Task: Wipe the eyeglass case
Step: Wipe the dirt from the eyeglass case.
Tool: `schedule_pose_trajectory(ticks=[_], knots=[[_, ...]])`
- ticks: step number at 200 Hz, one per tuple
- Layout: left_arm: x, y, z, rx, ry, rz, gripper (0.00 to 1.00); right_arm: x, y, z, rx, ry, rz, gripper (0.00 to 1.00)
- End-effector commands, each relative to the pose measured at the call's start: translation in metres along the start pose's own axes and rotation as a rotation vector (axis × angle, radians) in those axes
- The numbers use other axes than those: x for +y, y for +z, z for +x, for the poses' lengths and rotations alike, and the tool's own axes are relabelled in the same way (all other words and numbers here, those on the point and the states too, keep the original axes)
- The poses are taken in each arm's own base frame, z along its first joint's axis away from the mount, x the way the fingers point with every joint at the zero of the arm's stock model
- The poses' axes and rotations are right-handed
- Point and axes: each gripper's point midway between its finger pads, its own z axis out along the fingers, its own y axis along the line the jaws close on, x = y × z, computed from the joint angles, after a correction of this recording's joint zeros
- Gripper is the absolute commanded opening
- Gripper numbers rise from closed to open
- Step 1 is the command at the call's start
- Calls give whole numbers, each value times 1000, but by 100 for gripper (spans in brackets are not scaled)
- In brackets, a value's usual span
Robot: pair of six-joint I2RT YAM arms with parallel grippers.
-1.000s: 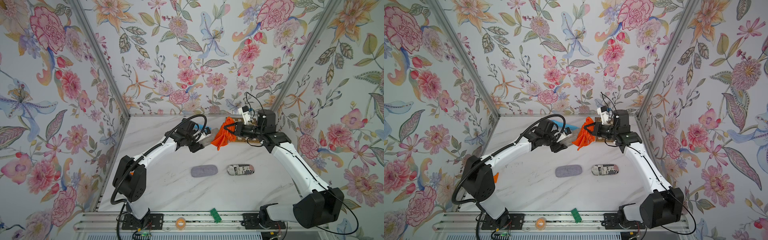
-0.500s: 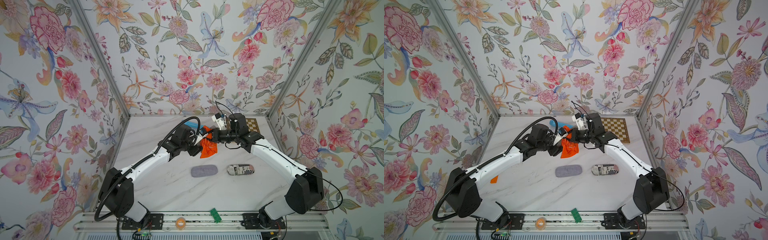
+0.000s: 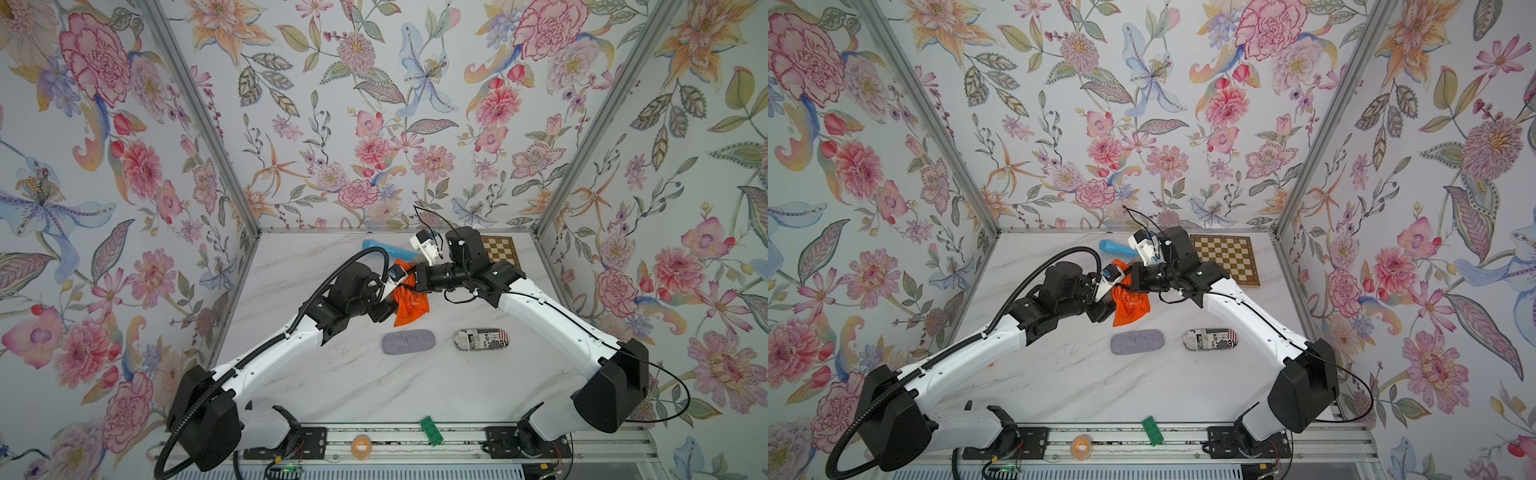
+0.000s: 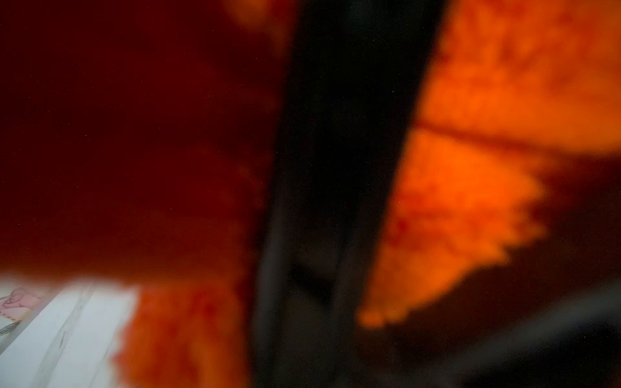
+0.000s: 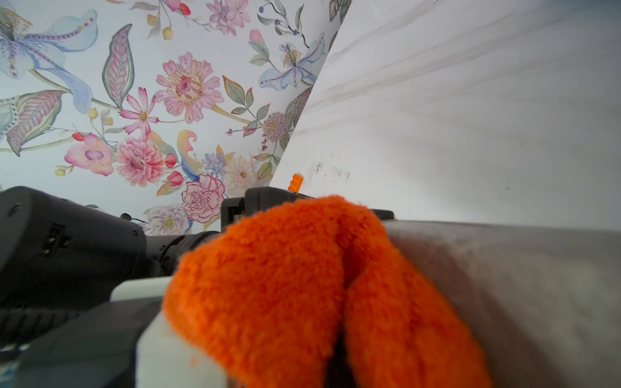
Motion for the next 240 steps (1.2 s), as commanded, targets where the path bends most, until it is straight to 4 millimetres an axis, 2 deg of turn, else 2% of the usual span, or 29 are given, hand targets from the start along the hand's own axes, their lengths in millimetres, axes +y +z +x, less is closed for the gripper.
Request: schedule_pose_trajectory(ticks=[1,13,23,38,43,59,80,87,96,104,112,126,131,145,158,172,185,190,195,212,223,236,240], knots=[[-17,-26,-57,-209,125,21,46,-49,-28,-13,-11,44,183,0],[-25,-28,-59,-218,148,46,46,-49,-36,-18,-14,50,190,0],[-31,-28,-59,-215,168,63,46,-44,-35,-15,-4,47,176,0],[-38,-27,-57,-210,182,80,46,-34,-21,-5,7,51,132,0],[-39,-27,-56,-209,184,82,46,-23,-9,5,30,42,97,0],[-37,-29,-55,-212,170,68,45,-22,-1,19,23,56,89,0],[-36,-32,-54,-206,175,59,46,-43,-28,18,-15,58,171,0],[-36,-33,-55,-207,175,58,46,-55,-45,11,-45,80,192,0],[-36,-34,-56,-211,183,59,46,-57,-56,9,-59,87,195,0],[-37,-35,-58,-217,180,64,46,-56,-59,9,-61,84,190,0],[-37,-36,-61,-223,177,67,46,-50,-53,12,-57,78,172,0],[-37,-36,-63,-230,168,69,46,-37,-33,16,-66,77,107,0],[-37,-36,-64,-232,167,69,46,-22,-19,23,-50,69,60,0],[-36,-34,-63,-227,161,64,46,-1,2,29,-41,71,-30,0],[-35,-33,-61,-220,158,56,46,0,8,34,-20,67,-30,0],[-33,-33,-61,-219,160,47,46,-19,-2,37,-13,53,55,0],[-34,-35,-61,-222,162,50,46,-41,-23,35,-23,76,111,0],[-35,-35,-61,-223,160,52,46,-43,-29,37,-22,79,119,0],[-35,-36,-61,-224,160,55,46,-55,-42,29,-51,98,144,0],[-38,-36,-64,-227,159,69,46,-54,-57,22,-90,84,161,0],[-39,-36,-65,-229,162,71,46,-49,-49,19,-101,86,135,0],[-39,-34,-65,-231,159,74,46,-39,-27,17,-89,95,71,0],[-40,-33,-65,-230,158,76,46,-30,-15,22,-66,85,42,0]])
